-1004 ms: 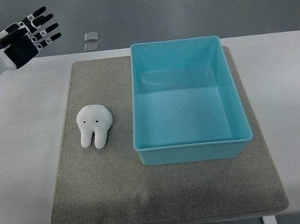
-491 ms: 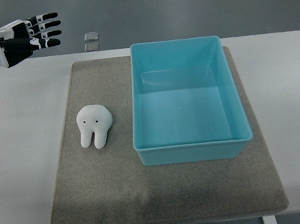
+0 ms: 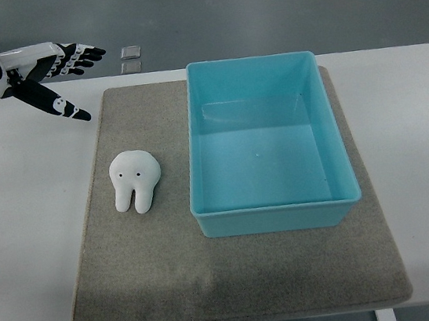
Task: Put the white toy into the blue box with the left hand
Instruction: 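Reach the left hand down toward the white tooth toy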
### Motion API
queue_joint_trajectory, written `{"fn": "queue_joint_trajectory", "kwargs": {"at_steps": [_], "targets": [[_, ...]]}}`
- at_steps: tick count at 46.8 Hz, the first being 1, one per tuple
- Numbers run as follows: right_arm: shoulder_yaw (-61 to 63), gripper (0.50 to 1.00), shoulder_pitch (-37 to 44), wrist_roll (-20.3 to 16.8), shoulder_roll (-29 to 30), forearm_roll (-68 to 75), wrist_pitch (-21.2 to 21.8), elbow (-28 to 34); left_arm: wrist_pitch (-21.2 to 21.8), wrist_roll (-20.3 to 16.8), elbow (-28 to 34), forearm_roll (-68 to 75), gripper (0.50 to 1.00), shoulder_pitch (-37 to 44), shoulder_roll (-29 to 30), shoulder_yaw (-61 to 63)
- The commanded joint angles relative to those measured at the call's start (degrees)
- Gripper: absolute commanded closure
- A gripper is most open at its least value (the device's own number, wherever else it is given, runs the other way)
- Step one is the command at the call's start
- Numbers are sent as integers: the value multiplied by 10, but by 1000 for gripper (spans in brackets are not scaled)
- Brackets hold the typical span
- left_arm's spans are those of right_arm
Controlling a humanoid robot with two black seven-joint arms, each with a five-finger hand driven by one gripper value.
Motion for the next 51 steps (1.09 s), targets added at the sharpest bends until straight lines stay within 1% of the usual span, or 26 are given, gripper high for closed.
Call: {"fn": "queue_joint_trajectory", "kwargs": {"at_steps": [1, 8, 11, 21, 26, 42, 51], "targets": [[0, 564, 0, 0, 0, 0, 0, 0, -1, -8, -26, 26, 508, 6, 10, 1], [0, 564, 0, -1, 0, 0, 0, 0, 1, -21, -45, 80, 516, 14, 10, 2], [0, 564, 0, -1, 0, 0, 0, 0, 7, -21, -55, 94, 516, 19, 11, 2], [0, 564, 0, 0, 0, 0, 0, 0, 66, -22, -87, 168, 519, 47, 10, 3], [0, 564, 0, 0, 0, 0, 0, 0, 79, -21, -101, 190, 519, 56, 9, 4], [0, 564, 0, 0, 0, 0, 0, 0, 81, -21, -101, 211, 519, 59, -5, 7], [0, 564, 0, 0, 0, 0, 0, 0, 123, -16, -99, 252, 519, 83, -34, 8]]}}
